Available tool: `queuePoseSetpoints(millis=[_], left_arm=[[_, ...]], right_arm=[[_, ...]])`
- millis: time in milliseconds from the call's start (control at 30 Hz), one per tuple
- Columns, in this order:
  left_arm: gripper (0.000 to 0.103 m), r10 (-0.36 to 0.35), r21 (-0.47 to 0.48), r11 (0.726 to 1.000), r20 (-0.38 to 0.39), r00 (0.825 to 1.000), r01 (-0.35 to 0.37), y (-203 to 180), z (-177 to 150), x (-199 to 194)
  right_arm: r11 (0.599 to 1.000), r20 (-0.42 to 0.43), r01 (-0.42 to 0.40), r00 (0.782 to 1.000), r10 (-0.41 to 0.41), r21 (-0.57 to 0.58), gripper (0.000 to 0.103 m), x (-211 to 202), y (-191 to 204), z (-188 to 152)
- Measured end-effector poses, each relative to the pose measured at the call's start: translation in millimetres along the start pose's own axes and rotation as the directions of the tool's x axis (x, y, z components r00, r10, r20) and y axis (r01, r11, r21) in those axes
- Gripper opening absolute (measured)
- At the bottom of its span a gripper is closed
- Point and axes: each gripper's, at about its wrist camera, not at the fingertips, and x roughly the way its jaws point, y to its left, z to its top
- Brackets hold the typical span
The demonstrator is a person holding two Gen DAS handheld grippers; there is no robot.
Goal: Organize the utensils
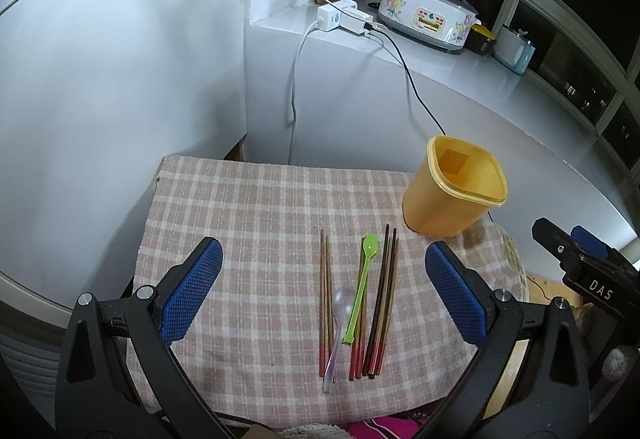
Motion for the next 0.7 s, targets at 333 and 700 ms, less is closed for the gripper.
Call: queuePoseSetpoints(millis=[333, 700], left_arm=[[0.103, -0.009, 0.0, 1.0, 0.012, 1.0, 0.009, -4.5, 6.9, 0.7], [0.103, -0.01, -0.003, 1.0, 0.014, 1.0, 0.01, -2.9, 7.8, 0.9]], right_arm=[[1.0, 0.014, 0.001, 1.0, -0.001, 0.008, 0.102, 0.7, -2.4, 8.4], [1.0, 0.012, -0.002, 1.0, 0.002, 0.003, 0.102, 2.8, -0.7, 10.1]])
